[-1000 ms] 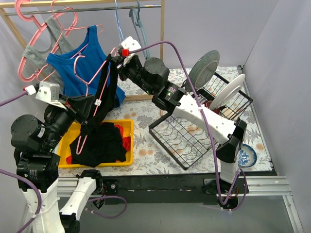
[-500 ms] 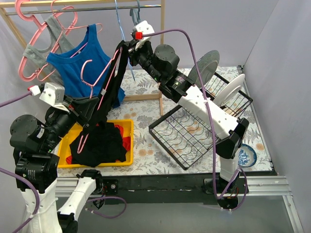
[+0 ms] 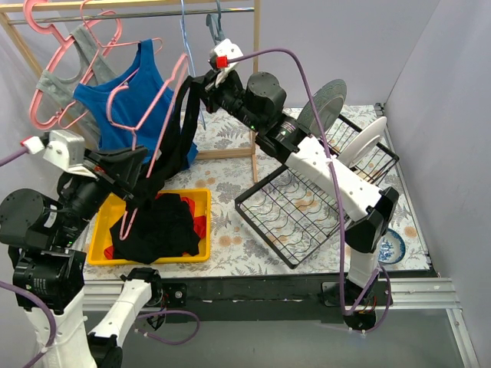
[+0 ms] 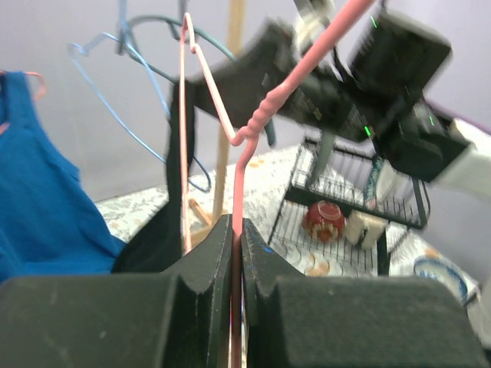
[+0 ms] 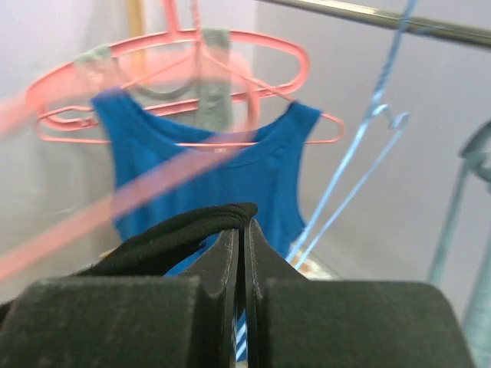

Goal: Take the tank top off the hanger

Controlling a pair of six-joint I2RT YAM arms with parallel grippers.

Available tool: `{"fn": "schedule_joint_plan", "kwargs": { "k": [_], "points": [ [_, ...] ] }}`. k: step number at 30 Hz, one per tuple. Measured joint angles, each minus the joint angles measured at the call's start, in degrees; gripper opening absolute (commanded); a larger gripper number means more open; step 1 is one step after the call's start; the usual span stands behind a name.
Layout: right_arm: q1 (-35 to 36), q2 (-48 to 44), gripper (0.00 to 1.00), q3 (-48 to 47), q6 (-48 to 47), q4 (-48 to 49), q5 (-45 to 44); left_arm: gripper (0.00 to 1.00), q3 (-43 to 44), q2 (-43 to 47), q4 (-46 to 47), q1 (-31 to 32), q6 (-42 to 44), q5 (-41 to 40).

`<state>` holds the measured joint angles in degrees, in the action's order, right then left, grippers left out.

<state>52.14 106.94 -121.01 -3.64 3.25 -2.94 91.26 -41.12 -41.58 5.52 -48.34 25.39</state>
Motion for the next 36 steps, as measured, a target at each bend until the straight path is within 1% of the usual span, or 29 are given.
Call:
{"fn": "schedule_joint_plan", "kwargs": {
  "k": [3, 6, 10, 11, 12, 14, 16, 17, 18, 19, 20, 22, 23, 24, 29, 32, 36],
  "points": [
    [0.55, -2.45, 0.01, 3.34, 2.49, -0.13, 4.35, 0.00, 3.80, -1.49, 0.52, 0.09, -2.23, -5.77],
    [1.99, -3.93, 0.01, 4.28, 4.22, -0.13, 7.10, 0.00, 8.20, -3.30, 2.12, 0.13, -3.80, -10.64],
    [5.75, -4.85, 0.01, 4.31, 5.77, -0.09, 10.67, 0.00, 12.11, -4.92, 4.98, 0.15, -5.05, -14.14],
    [6.58, -4.90, 0.07, 4.31, 6.29, -0.07, 11.56, 0.00, 12.85, -5.33, 5.60, 0.15, -5.27, -14.60],
    [7.54, -4.90, 0.11, 4.33, 6.64, -0.04, 12.74, 0.00, 13.73, -5.88, 6.38, 0.20, -5.57, -15.23],
    [9.16, -5.09, 0.16, 5.46, 7.43, 1.25, 15.30, 0.00, 15.63, -7.28, 7.74, 0.22, -6.21, -16.48],
    [10.36, -5.95, 0.18, 7.96, 8.02, 2.40, 17.66, 0.00, 16.72, -8.48, 9.27, 0.22, -6.80, -17.25],
    [10.82, -6.10, 0.23, 8.85, 8.13, 2.86, 18.62, 0.00, 17.00, -9.07, 9.88, 0.22, -7.02, -17.46],
    [11.26, -6.16, 0.31, 9.46, 8.22, 3.19, 19.54, 0.00, 17.14, -9.51, 10.32, 0.22, -7.15, -17.55],
    [11.67, -6.16, 0.40, 9.88, 8.46, 3.34, 20.13, 0.00, 17.22, -10.05, 10.75, 0.22, -7.30, -17.64],
    [12.02, -6.19, 0.53, 10.47, 8.70, 3.48, 20.92, 0.00, 17.22, -10.54, 10.97, 0.22, -7.45, -17.79],
    [12.52, -6.43, 0.60, 11.91, 9.18, 4.07, 22.84, 0.00, 17.16, -11.50, 11.34, 0.22, -7.65, -18.12],
    [12.72, -6.67, 0.67, 12.90, 9.18, 4.50, 23.85, 0.00, 17.03, -11.89, 11.65, 0.22, -7.69, -18.32],
    [12.85, -7.10, 0.71, 14.29, 9.20, 5.14, 24.96, 0.00, 16.81, -12.20, 11.89, 0.22, -7.82, -18.49],
    [13.27, -9.88, 0.77, 21.88, 7.98, 6.97, 30.27, 0.00, 16.46, -13.46, 12.81, 0.24, -8.07, -18.95],
    [13.51, -9.94, 0.85, 23.21, 7.02, 7.61, 31.89, 0.00, 16.70, -14.19, 13.55, 0.24, -8.22, -18.93],
    [13.68, -9.77, 0.88, 23.43, 5.70, 7.93, 33.09, 0.00, 18.16, -15.67, 14.45, 0.22, -8.52, -18.86]
  ]
}}
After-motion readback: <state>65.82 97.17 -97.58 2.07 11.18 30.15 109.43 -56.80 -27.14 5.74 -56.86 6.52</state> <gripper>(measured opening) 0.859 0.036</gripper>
